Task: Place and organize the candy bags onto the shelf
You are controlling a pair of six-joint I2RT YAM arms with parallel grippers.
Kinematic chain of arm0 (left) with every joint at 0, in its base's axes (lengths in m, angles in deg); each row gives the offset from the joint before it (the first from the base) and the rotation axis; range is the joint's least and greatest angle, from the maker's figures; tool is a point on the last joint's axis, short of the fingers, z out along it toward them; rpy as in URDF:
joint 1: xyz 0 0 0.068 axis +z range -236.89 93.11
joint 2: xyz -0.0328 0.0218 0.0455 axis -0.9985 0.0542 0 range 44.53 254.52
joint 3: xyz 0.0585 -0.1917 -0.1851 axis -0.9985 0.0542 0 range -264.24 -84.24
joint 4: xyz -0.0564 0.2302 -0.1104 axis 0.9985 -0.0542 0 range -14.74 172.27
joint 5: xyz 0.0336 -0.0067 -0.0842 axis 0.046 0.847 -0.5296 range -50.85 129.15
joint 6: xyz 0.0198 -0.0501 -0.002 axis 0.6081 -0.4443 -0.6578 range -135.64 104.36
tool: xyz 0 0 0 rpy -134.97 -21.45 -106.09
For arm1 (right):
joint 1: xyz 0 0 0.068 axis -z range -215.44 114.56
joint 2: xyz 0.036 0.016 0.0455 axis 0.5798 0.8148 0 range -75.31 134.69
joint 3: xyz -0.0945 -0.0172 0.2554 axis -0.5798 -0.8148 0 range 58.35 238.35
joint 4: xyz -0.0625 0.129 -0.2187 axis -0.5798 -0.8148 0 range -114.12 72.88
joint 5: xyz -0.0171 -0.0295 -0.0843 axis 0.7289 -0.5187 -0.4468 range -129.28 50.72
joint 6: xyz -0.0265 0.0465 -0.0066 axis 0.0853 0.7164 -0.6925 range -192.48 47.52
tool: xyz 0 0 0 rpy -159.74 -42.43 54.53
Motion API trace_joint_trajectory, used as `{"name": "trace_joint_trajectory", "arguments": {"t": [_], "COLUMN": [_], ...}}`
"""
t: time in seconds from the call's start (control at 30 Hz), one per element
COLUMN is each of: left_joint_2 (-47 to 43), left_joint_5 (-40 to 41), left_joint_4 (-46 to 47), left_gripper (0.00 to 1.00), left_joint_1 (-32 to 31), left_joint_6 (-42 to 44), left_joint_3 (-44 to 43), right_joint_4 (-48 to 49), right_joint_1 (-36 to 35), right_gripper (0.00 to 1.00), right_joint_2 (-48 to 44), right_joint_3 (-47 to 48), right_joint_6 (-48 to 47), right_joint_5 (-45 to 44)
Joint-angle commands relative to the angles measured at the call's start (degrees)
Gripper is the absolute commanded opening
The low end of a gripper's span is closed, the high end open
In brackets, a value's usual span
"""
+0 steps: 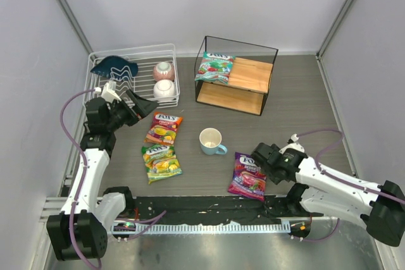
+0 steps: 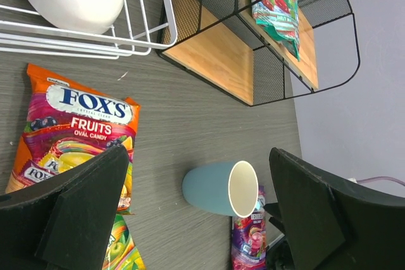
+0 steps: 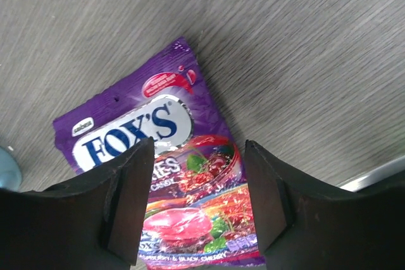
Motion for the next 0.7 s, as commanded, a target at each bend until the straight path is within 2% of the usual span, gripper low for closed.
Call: {"name": "trace_joint_trajectory", "arguments": {"t": [0.0, 0.1, 0.37, 0.5, 0.53, 0.67], "left_joint_2": [-0.1, -0.45, -0.63, -0.37, -0.37, -0.37], "left_joint_5": [-2.1, -1.92, -1.84, -1.84, -1.84, -1.92], "left_joint_4": [2.9, 2.99, 2.73, 2.73, 2.81, 2.64], "left_gripper": [1.0, 1.0, 1.0, 1.0, 1.0, 1.0], "left_joint_1": [0.41, 0.32, 0.41, 0.23, 0.32, 0.32], "left_joint_6": [-0.63, -0.63, -0.37, -0.37, -0.46, -0.37], "left_joint_3": [0.35, 0.44, 0.44, 0.27, 0.18, 0.09], "right_joint_4": [5.52, 8.52, 9.23, 10.28, 11.07, 11.87], "right_joint_1": [-0.21, -0.03, -0.12, -0.12, -0.12, -0.12], "right_gripper": [0.62, 0.6, 0.59, 0.5, 0.47, 0.46], "right_joint_2": [-1.16, -2.57, -5.64, -7.31, -7.92, -9.25], "right_joint_3": [-3.41, -4.29, -5.35, -1.92, -0.61, 2.91], "right_joint_6": [0.51, -2.39, -3.89, -13.54, -19.39, -27.08], "right_joint_5": [-0.1, 0.61, -0.97, -0.8, 0.6, 3.5]}}
